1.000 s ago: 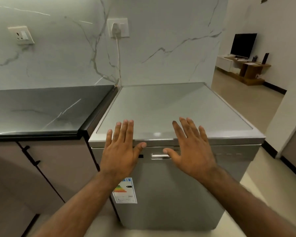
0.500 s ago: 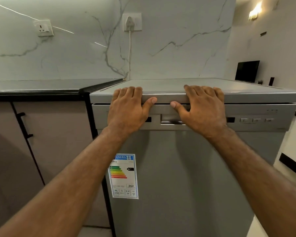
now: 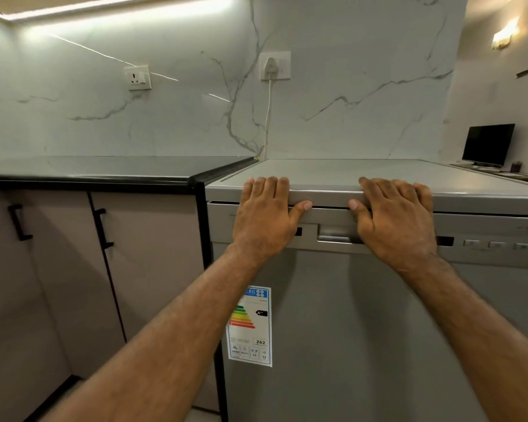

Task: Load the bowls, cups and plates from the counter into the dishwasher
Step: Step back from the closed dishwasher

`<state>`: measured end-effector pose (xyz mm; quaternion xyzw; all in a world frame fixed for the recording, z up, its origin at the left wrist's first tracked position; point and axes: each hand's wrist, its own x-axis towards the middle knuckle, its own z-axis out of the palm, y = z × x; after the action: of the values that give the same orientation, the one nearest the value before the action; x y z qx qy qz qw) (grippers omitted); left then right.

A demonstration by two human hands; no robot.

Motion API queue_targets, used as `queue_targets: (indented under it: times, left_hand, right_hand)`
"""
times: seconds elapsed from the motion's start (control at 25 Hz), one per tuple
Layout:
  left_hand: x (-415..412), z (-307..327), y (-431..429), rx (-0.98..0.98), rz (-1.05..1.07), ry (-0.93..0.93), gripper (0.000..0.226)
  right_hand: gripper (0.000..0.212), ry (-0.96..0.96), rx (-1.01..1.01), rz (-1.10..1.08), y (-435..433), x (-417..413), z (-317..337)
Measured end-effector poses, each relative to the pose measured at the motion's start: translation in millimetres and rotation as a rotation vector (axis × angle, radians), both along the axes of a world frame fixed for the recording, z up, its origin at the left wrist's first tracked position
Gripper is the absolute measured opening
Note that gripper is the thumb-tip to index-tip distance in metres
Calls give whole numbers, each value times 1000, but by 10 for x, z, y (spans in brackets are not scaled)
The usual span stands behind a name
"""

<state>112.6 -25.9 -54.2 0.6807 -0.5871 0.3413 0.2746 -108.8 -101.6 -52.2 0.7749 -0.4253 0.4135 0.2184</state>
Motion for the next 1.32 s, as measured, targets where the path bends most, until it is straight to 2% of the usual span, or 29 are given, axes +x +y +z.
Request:
queue_targets:
  times: [0.2,0.32,0.4,0.48,0.68,0.88,1.12,1.32]
  left_hand:
    - [137,-205,325,-83,-124,121,62]
    - [319,-693,629,-127,-44,251,64]
    - [444,-1019,756,-90,27,379,67]
    - [520,-1246,793,-11,34,429,77]
    - [469,-1303,759,59,-25,437,95]
    - [408,-1238,694,65,43,428,95]
    - [391,-1209,630,45,80,370,82]
    - [381,-1203,653,91,93,394,95]
  right_hand:
    - [56,29,20,12,-3,-27,8]
    - [58,23,28,-1,-5,-7,-2]
    - [57,20,31,-12,-9,10,-11]
    - [56,16,32,-14,-15,10,-9]
    - [54,29,27,-13,-22,4,-17]
    - [55,32,24,-13,-28,10,-24]
    - [55,14,12,-6,-55,20,-44]
    - [55,14,17,0,-62,20,-45]
